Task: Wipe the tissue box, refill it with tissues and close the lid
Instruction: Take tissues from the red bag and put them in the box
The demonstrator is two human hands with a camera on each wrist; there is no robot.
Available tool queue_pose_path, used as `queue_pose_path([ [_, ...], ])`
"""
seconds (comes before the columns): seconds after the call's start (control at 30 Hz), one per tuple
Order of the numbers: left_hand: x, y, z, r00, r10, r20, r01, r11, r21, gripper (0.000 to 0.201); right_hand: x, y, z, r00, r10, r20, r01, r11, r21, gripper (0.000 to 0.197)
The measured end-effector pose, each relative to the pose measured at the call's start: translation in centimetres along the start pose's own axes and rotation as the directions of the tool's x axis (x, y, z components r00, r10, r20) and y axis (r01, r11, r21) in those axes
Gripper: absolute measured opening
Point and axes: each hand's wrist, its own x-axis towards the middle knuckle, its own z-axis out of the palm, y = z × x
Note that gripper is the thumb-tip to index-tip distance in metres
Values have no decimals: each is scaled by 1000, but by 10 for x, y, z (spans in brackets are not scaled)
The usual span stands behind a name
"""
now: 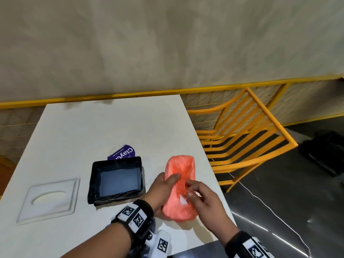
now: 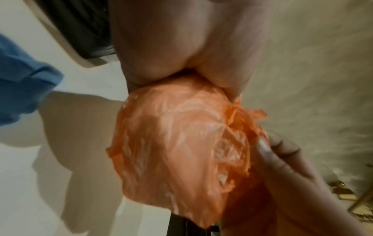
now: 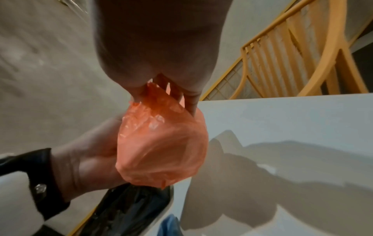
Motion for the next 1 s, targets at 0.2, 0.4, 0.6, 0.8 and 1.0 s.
queue_pose_path([
  [0.2, -11, 17, 1, 957, 267, -113, -243, 951, 190, 12, 28, -38, 5, 989, 65, -135, -66, 998, -7, 26],
  [0.4, -10, 26, -3, 922, 364, -135, -340, 925, 172, 29, 49, -50, -2, 993, 37, -108, -44, 997, -64, 15],
  [0.6, -5, 29, -12, 935, 338, -111, -326, 939, 112, 36, 45, -56, -10, 986, 36, -164, -23, 996, 81, 20],
  [0.8, -8, 36, -7, 924, 358, -136, -340, 930, 135, 38, 38, -59, -20, 946, -91, -310, 86, 996, -31, 15],
  [1.0, -7, 41, -7, 895, 421, -147, -384, 895, 225, 38, 21, -73, -25, 935, -307, -178, 250, 926, -284, 61],
])
